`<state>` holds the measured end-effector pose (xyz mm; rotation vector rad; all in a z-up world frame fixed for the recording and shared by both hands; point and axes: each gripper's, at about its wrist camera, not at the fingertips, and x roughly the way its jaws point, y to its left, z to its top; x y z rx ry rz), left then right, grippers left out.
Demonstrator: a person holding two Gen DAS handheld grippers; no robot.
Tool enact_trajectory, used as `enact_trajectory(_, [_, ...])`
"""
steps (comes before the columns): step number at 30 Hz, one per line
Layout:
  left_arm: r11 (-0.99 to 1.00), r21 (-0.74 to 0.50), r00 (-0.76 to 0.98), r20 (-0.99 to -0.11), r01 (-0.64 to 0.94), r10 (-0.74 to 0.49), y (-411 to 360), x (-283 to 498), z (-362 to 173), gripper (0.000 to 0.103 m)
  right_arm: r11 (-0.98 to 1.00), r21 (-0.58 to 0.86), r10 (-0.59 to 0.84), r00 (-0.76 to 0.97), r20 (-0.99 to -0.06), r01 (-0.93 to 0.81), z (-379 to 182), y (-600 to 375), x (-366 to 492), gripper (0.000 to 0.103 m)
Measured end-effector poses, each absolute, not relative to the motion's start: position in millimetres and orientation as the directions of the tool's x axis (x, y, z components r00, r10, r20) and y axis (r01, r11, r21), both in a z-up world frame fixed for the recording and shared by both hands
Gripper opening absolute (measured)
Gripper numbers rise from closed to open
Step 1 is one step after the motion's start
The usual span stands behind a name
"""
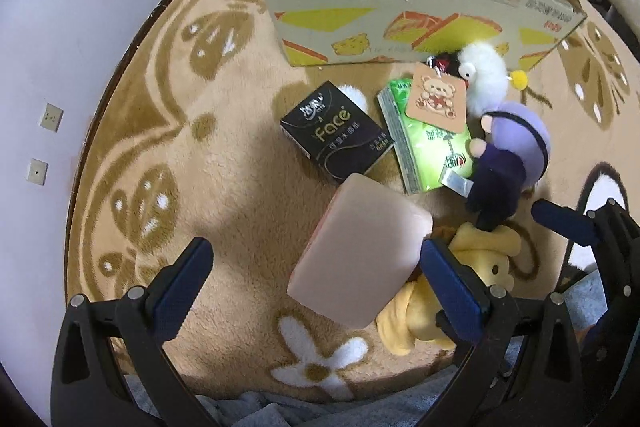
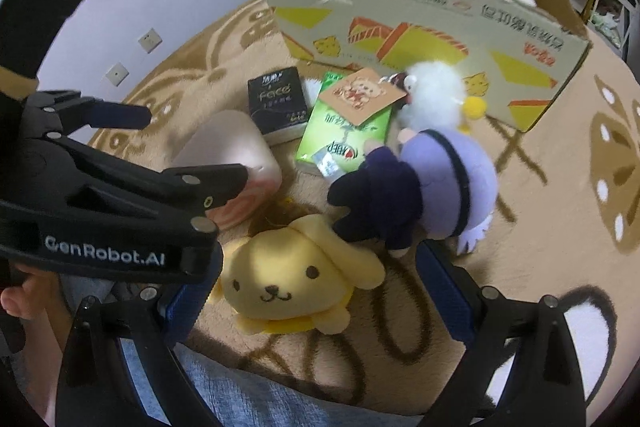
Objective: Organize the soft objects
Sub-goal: 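Grasp the pink roll-cake plush with the left tool while the right tool grasps the yellow dog plush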
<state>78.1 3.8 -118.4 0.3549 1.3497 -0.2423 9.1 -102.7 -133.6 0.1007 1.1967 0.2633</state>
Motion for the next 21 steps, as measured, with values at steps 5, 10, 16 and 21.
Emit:
enact_trajectory(5, [0.918, 0.106, 0.187, -0.982, 0.381, 0.036, 1.6, 77.0, -122.8, 0.102, 0.963, 0.219, 0.259, 0.314, -0.913, -0.158, -141.0, -96.5, 12.0, 0.101])
enact_trajectory(10, [0.909, 0.128, 0.167, -0.984, 0.396, 0.066, -0.8, 76.9, -132.4, 0.101, 0.961, 0.217, 0.260, 0.297, -0.919, -0.171, -146.2, -91.0, 14.4, 0.101])
enact_trajectory(16, [0.906, 0.151, 0.150, -0.984, 0.396, 0.099, -0.9, 78.1, -140.2, 0.098, 0.961, 0.215, 0.257, 0.272, -0.927, -0.175, -153.3, -88.4, 15.9, 0.101])
enact_trajectory(21, [0.905, 0.158, 0.144, -0.983, 0.394, 0.109, -1.3, 79.9, -143.2, 0.098, 0.960, 0.215, 0.257, 0.255, -0.932, -0.181, -163.1, -81.6, 21.6, 0.101])
